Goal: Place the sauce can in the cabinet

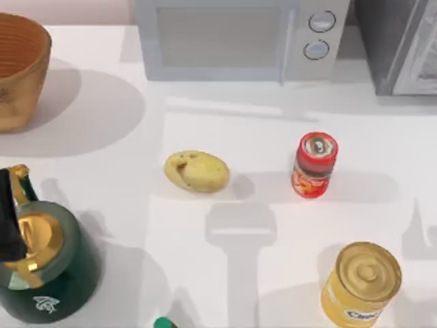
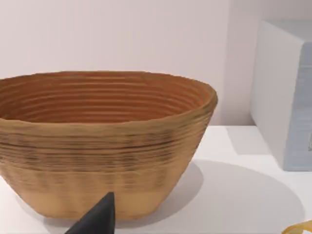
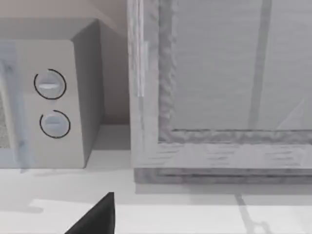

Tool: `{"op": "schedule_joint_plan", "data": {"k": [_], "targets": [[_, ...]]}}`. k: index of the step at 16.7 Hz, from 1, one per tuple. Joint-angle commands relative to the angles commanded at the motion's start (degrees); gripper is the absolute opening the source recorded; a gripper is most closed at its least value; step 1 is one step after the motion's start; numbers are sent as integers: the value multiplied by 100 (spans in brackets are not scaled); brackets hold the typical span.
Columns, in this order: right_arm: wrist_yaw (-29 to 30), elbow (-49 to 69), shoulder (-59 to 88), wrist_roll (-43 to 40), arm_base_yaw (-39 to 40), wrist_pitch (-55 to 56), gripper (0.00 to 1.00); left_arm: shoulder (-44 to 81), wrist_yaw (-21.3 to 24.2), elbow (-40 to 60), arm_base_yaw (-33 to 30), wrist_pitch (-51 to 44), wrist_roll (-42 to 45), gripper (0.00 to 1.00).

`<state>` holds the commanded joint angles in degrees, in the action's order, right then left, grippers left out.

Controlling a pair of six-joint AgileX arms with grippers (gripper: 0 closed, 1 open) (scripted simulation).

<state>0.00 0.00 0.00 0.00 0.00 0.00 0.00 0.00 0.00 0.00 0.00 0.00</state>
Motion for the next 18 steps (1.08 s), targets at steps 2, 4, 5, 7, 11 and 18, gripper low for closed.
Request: {"op": "schedule_joint_plan", "data": {"k": [2, 4, 5, 7, 11, 18], "targets": [[0, 0, 0, 0, 0, 0, 100, 0, 0, 0, 0, 0, 0, 100], [-135, 76, 112, -83, 4, 109, 100, 0, 0, 0, 0, 0, 0, 100], [-273, 148, 231, -165, 12, 214, 100, 0, 0, 0, 0, 0, 0, 100], [-711, 349, 619, -407, 49, 516, 100, 0, 0, 0, 0, 0, 0, 100], [-2021, 945, 1836, -1093, 172, 1352, 100, 0, 0, 0, 0, 0, 0, 100], [-4900, 2488, 5111, -2467, 317, 2935, 100, 0, 0, 0, 0, 0, 0, 100]]}}
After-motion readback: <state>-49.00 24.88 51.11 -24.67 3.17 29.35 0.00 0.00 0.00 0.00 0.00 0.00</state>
